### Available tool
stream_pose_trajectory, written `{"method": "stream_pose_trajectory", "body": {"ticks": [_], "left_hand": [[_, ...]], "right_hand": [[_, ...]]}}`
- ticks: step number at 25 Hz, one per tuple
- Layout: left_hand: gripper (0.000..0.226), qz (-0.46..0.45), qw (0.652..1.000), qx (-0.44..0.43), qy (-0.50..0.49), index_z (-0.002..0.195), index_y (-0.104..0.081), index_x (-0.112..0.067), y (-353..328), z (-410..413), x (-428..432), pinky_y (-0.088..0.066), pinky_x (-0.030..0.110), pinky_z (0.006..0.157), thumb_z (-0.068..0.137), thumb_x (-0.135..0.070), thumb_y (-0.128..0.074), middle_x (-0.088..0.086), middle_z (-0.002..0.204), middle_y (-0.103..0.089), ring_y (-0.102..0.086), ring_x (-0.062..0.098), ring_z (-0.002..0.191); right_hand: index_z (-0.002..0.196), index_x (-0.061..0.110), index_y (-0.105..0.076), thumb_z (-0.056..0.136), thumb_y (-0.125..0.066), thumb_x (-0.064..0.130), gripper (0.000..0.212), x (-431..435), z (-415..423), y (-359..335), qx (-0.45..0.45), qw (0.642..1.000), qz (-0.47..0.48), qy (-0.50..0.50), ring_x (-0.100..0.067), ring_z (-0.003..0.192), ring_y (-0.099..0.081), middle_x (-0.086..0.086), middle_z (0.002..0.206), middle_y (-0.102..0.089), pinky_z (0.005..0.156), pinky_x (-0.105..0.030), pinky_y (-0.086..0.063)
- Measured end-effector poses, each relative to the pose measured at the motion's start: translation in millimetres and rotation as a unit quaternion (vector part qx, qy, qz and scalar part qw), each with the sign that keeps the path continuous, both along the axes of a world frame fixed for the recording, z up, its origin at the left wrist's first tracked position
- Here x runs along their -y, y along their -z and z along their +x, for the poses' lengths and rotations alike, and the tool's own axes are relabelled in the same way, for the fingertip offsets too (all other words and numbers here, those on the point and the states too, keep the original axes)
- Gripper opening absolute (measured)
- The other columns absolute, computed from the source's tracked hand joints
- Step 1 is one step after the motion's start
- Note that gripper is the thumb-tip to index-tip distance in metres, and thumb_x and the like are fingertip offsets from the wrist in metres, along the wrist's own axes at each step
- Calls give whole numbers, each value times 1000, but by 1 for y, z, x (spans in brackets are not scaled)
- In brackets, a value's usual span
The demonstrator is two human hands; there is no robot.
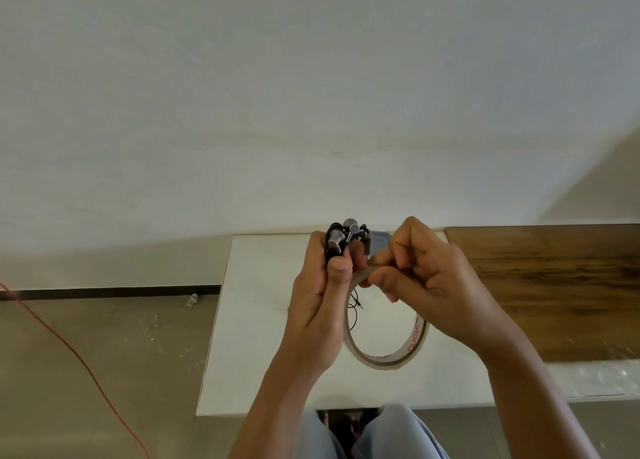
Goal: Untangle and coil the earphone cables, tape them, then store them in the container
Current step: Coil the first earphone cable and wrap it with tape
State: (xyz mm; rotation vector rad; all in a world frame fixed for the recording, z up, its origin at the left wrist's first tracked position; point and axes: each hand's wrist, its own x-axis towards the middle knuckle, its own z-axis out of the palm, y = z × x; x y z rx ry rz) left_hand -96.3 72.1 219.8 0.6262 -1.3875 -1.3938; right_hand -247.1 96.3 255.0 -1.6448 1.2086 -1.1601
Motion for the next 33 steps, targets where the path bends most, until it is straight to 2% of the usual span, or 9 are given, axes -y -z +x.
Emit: {"method": "stream_pose_trajectory", "body": {"ticks": [4,6,9,12,16,22,26,29,33], "left_hand": [[25,35,998,-44,11,92,-57,-36,2,-4,4,-45,22,84,88,-59,-49,-17,85,-55,-51,7,88],[24,42,998,-53,21,94,-59,-37,3,-6,4,-45,21,84,88,-58,-50,-16,84,-55,-52,6,88],[21,32,999,-26,1,92,-57,-39,6,-7,3,-44,21,78,93,-55,-43,-18,80,-52,-48,6,81],[28,87,994,-14,-69,83,-52,-24,9,-9,1,-40,19,69,98,-40,-35,-13,73,-49,-44,6,70],[37,154,983,14,-96,72,-53,-16,8,-6,-4,-43,25,67,101,-28,-35,-8,61,-56,-49,7,60],[31,106,990,-35,-88,82,-43,-15,10,-2,-6,-49,17,66,77,-39,-61,-12,70,-62,-58,8,63],[22,85,985,30,-148,75,-46,-37,16,-3,-6,-52,22,73,74,-42,-68,-10,83,-72,-68,16,81],[29,68,981,61,-172,74,-53,-47,21,-7,-9,-48,16,67,80,-26,-72,-12,83,-71,-65,8,75],[32,59,978,83,-180,88,-59,-49,23,-9,-12,-48,12,68,76,-22,-71,-20,82,-68,-64,3,77]], "right_hand": [[73,26,-34,83,-61,27,29,0,6,6,5,1000,-16,23,-33,70,-63,7,76,-69,53,-39,-46],[74,25,-33,85,-63,22,32,0,7,10,-7,999,-18,35,-26,71,-66,9,75,-67,53,-39,-46],[74,18,-32,86,-60,5,33,2,5,13,-6,999,-20,31,-7,74,-67,3,77,-69,60,-19,-46],[76,15,-32,89,-60,2,34,5,2,9,-15,999,-9,29,-7,78,-64,3,84,-71,66,-22,-48],[82,12,-38,87,-61,7,24,12,-4,6,-57,997,-46,33,-7,89,-65,20,92,-69,77,-16,-47],[93,35,-63,82,-70,26,16,11,5,14,-80,979,-116,148,-17,99,-64,14,104,-70,81,-23,-50],[93,21,-67,84,-68,11,14,-3,28,20,94,957,65,268,-21,75,-69,-3,85,-72,64,-26,-52],[95,9,-68,91,-55,9,14,-4,37,17,265,910,200,248,-25,87,-70,-10,91,-73,81,-34,-56],[88,9,-73,94,-46,11,28,-3,47,13,307,895,259,194,-24,90,-71,-14,87,-74,84,-38,-53]]}}
